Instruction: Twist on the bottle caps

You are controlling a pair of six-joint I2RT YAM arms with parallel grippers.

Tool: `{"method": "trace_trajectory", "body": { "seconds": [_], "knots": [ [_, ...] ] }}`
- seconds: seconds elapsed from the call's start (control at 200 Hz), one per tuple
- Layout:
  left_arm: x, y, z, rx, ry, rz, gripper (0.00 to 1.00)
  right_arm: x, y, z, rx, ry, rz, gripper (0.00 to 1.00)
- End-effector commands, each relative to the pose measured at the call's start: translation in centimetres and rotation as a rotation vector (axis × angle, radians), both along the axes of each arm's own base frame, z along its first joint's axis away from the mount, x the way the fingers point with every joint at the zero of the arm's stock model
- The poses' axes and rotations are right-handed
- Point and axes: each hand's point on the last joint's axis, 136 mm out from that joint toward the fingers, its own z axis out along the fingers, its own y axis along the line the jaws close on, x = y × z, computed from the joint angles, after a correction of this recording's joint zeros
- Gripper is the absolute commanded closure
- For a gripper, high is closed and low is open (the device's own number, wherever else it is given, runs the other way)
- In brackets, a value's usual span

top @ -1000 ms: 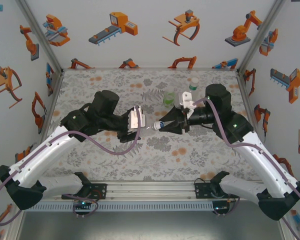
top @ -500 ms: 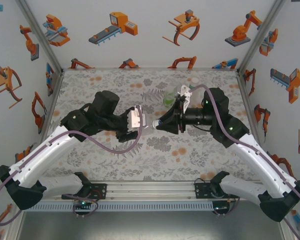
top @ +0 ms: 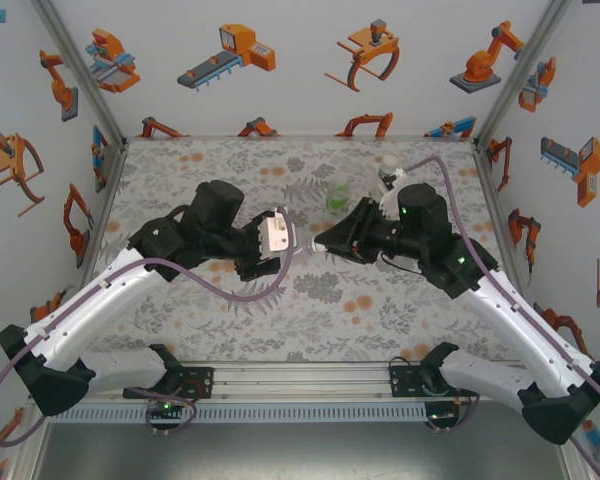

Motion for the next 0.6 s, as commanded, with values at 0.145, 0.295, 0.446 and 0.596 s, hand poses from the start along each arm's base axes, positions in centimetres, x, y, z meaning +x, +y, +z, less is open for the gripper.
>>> {"method": "trace_trajectory", "body": {
  "seconds": [0.145, 0.295, 0.446, 0.596],
  "knots": [
    [-0.5, -1.1, 2.4, -0.09, -0.034, -0.049, 0.95, 1.4, -0.5, 1.2, 0.049, 0.046, -0.117, 1.0],
    [-0.7, -1.3, 3.3, -0.132, -0.018, -0.046, 0.97, 1.6, -1.6, 6.5, 0.015, -0.311, -0.084, 0.56],
    [-1.0, -1.8, 5.4, -0.237, -0.016, -0.048, 0.99, 0.8, -2.5, 12.5, -0.012, -0.638, -0.054, 0.44],
    [-1.7, -2.5, 8.7, -0.389, 0.008, -0.061, 0.99, -2.4, -2.3, 19.8, 0.097, -1.032, 0.024, 0.44]
  ]
}}
